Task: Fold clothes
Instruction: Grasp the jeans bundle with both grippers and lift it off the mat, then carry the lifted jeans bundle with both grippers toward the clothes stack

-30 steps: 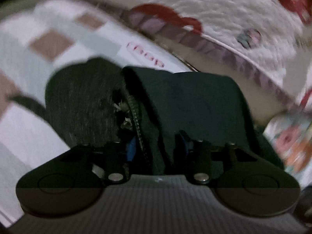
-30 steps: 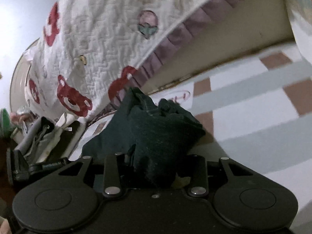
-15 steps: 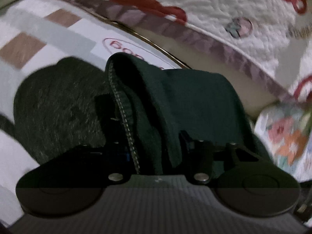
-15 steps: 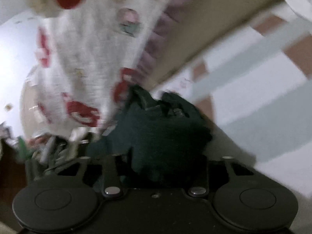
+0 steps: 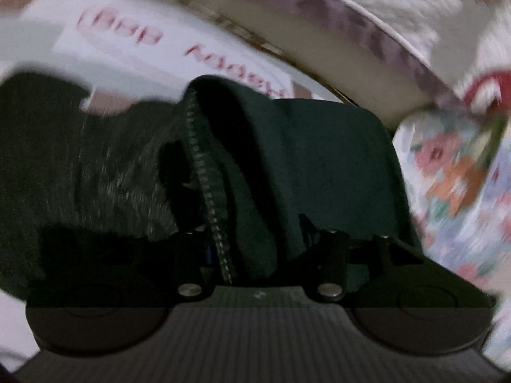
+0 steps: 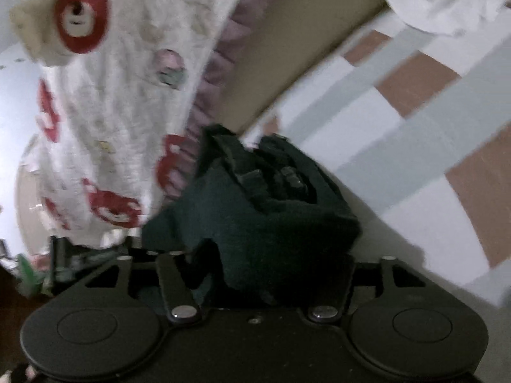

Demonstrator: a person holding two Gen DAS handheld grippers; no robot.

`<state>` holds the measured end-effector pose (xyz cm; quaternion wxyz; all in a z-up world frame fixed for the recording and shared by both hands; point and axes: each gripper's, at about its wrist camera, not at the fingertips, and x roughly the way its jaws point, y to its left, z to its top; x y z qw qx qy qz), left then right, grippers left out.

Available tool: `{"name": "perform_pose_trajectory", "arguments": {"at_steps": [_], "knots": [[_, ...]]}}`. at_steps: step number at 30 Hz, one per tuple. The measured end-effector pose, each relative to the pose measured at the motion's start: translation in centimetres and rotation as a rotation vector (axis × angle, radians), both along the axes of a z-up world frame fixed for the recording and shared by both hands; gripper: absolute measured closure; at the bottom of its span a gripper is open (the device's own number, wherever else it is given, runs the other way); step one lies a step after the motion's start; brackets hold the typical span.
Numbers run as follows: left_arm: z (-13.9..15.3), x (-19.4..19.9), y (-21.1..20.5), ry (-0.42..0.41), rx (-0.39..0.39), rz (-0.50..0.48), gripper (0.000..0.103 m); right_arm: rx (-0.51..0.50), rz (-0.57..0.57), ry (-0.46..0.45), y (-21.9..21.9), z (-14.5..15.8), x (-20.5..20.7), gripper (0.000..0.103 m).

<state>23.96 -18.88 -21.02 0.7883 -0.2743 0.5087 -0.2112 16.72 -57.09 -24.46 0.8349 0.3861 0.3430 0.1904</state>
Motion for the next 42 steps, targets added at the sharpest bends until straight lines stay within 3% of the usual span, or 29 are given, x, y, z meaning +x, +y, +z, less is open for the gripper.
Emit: {"name": "perform_pose_trajectory", "arguments": {"at_steps": [1, 3, 5, 8, 12, 15, 24, 30, 33, 39, 42], "knots": [[0.3, 0.1, -0.4, -0.013, 0.031, -0.022, 0.059, 0.019, -0.003, -0.012, -0.1, -0.1, -0.1, 0.04], [1.3, 0.2, -1.4, -0.052, 0.102, -0.096, 0.062, 0.048, 0.006, -0.041, -0.2, 0.2, -0.4, 0.058], [2.2, 0.6, -1.5, -0.055, 0.133, -0.181, 0.063, 0.047, 0.058, -0.087, 0.1, 1.8, -0.8, 0.06], [3.4, 1.9, -0.4, 0.041, 0.144, -0.285, 0.064, 0.083, 0.13, -0.125, 1.3, 4.8, -1.7, 0.061], [8.1, 0.7, 0.1, -0.021, 0.198, -0.4, 0.064, 0.075, 0.216, -0.196, 4.8, 9.8, -4.0, 0.061], [10.7, -1.0, 2.6, -0.078, 0.141, -0.376, 0.064, 0.075, 0.233, -0.23, 6.4, 12.9, -5.2, 0.061], [14.3, -7.4, 12.2, -0.125, 0.076, -0.187, 0.064, 0.003, 0.388, -0.217, 13.9, 19.7, -5.8, 0.061], [18.7, -11.1, 20.4, -0.216, 0.061, -0.019, 0.064, 0.019, 0.513, -0.243, 20.8, 24.3, -4.3, 0.061], [21.1, -12.6, 24.7, -0.267, 0.058, 0.083, 0.065, -0.002, 0.605, -0.276, 25.6, 27.9, -2.8, 0.061], [27.9, -15.3, 35.1, -0.468, 0.088, 0.3, 0.065, -0.013, 0.784, -0.4, 37.1, 35.8, 1.3, 0.061], [30.9, -16.2, 40.7, -0.508, 0.087, 0.431, 0.064, -0.016, 0.872, -0.463, 42.9, 39.8, 3.3, 0.061]]}}
